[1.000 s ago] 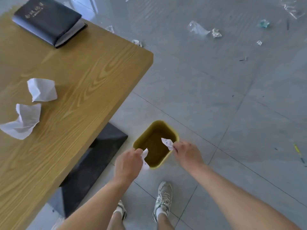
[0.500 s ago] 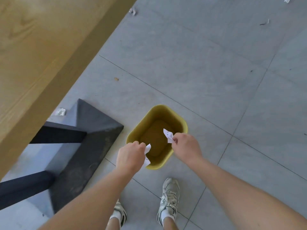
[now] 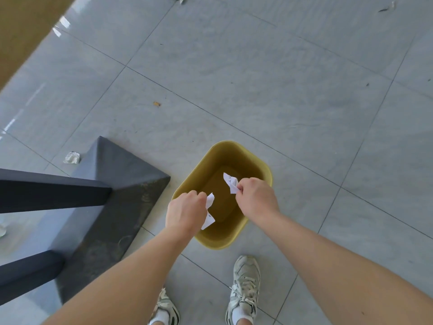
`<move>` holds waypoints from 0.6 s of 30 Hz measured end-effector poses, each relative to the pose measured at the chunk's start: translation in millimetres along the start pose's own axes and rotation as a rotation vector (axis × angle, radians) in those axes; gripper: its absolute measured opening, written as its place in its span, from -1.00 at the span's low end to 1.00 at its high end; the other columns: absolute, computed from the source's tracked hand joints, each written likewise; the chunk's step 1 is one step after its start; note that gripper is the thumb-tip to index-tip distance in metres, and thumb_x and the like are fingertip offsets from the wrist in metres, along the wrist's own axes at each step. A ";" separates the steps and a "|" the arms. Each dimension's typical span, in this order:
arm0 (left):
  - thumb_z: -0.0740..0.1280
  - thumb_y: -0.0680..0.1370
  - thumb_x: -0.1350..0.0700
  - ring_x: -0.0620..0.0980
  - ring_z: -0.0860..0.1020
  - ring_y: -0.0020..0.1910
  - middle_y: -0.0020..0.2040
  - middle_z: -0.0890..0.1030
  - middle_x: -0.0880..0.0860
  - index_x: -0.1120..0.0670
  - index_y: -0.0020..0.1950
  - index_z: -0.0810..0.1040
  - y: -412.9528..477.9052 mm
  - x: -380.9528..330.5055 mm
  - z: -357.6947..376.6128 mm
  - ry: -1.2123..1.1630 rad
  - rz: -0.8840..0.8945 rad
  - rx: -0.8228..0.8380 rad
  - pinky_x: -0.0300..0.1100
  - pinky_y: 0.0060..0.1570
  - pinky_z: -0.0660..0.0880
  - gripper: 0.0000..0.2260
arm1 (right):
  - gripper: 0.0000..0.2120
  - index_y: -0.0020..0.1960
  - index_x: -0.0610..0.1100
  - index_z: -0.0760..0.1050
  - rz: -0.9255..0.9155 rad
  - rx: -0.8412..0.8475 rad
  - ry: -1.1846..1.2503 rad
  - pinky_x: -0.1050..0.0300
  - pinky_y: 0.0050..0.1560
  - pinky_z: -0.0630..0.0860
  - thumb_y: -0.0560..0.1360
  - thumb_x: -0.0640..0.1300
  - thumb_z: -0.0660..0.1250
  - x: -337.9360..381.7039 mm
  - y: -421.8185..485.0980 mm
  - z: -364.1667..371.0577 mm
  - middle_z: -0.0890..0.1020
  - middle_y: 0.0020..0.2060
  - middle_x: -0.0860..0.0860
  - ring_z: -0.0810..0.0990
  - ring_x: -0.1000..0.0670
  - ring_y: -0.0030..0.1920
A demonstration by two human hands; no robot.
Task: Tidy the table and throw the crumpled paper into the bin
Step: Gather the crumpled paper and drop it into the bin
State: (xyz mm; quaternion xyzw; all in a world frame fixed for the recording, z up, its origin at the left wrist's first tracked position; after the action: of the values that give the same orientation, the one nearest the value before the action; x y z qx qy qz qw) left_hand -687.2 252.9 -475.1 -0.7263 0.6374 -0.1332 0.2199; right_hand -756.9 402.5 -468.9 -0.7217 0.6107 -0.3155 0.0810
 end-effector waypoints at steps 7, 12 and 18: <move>0.30 0.61 0.05 -0.05 0.50 -0.23 -0.13 0.53 -0.04 -0.02 0.29 0.52 5.6 -0.3 7.6 -0.032 -0.002 -0.041 -0.20 -0.23 0.58 -0.75 | -0.80 0.11 -0.14 0.55 -0.069 -0.015 -0.039 0.01 -0.14 0.53 0.56 -0.16 0.21 6.6 1.9 6.1 0.57 -0.04 -0.06 0.54 -0.12 0.02; 0.19 0.65 0.05 -0.08 0.47 -0.21 -0.09 0.51 -0.05 -0.03 0.29 0.51 -1.4 -0.7 4.6 -0.017 0.003 -0.060 -0.22 -0.24 0.55 -0.76 | -0.74 0.22 -0.09 0.53 -0.073 0.026 -0.032 -0.02 -0.01 0.57 0.57 -0.14 0.22 5.4 -2.4 8.3 0.57 0.06 -0.05 0.52 -0.10 0.08; 0.12 0.65 0.04 -0.08 0.45 -0.19 -0.11 0.49 -0.05 -0.03 0.19 0.53 -12.1 1.1 -6.2 0.010 -0.009 -0.071 -0.18 -0.16 0.53 -0.78 | -0.72 0.24 -0.08 0.50 -0.060 0.064 -0.050 -0.07 0.03 0.55 0.56 -0.12 0.21 4.3 -10.0 7.6 0.55 0.10 -0.06 0.49 -0.13 0.12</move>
State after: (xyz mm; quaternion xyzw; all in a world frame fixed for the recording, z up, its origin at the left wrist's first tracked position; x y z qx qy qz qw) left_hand -679.5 252.0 -463.9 -0.7360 0.6396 -0.1151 0.1900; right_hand -744.2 398.8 -468.3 -0.7445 0.5762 -0.3191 0.1094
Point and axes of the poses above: each hand's wrist, its own y-axis towards the middle knuckle, its own z-axis out of the palm, x = y × z, the point moved 9 cm from there along y, towards the middle knuckle
